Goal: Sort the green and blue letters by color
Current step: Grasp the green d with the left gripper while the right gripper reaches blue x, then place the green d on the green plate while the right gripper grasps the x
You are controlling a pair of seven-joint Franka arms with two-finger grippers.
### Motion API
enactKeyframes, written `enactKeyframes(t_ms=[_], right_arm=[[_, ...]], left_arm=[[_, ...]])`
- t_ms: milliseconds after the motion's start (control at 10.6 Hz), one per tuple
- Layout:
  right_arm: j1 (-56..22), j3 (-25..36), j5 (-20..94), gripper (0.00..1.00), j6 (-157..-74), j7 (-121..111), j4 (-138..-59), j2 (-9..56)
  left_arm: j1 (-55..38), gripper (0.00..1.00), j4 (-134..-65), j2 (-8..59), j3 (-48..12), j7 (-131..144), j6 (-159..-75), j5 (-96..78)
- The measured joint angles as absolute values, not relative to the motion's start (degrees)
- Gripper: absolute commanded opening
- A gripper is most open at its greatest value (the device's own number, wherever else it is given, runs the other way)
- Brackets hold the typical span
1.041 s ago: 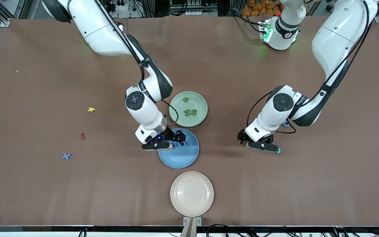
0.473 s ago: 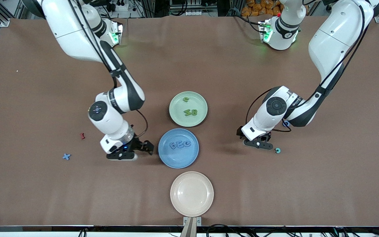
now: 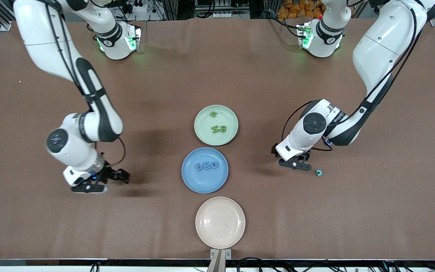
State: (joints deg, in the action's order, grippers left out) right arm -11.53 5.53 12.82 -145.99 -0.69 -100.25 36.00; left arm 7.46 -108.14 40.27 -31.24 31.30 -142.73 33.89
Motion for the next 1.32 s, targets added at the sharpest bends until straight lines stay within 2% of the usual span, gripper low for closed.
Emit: enactKeyframes(t_ms=[284, 378, 473, 662, 946, 1324], right_arm=[[-6.39, 10.11, 12.82, 1.0, -136.24, -3.86, -100.24, 35.04], [-5.61, 11.44, 12.82, 1.0, -135.24, -3.96, -100.22, 34.86], [-5.4, 12.43, 12.82, 1.0, -134.63, -3.97, -100.1, 34.74], [-5.14, 13.1, 12.84, 1.0, -133.98, -3.8, -99.31, 34.72], [-2.62, 13.21, 12.85, 1.0, -133.73, -3.78, -97.1, 36.07], [-1.65, 13.13, 15.18, 1.0, -133.82, -3.78, -93.83, 41.04]], left_arm=[[7.48, 0.98, -108.08, 40.3, -31.21, 30.36, -142.27, 33.89], [7.46, 0.97, -108.07, 40.31, -31.22, 30.35, -142.19, 33.89], [7.47, 0.91, -108.08, 40.32, -31.22, 30.34, -142.12, 33.89], [7.46, 0.9, -108.08, 40.33, -31.22, 30.33, -142.04, 33.89], [7.46, 0.68, -108.08, 40.35, -31.21, 30.31, -141.95, 33.89], [7.19, 0.43, -108.06, 40.35, -31.25, 30.3, -141.94, 33.89]])
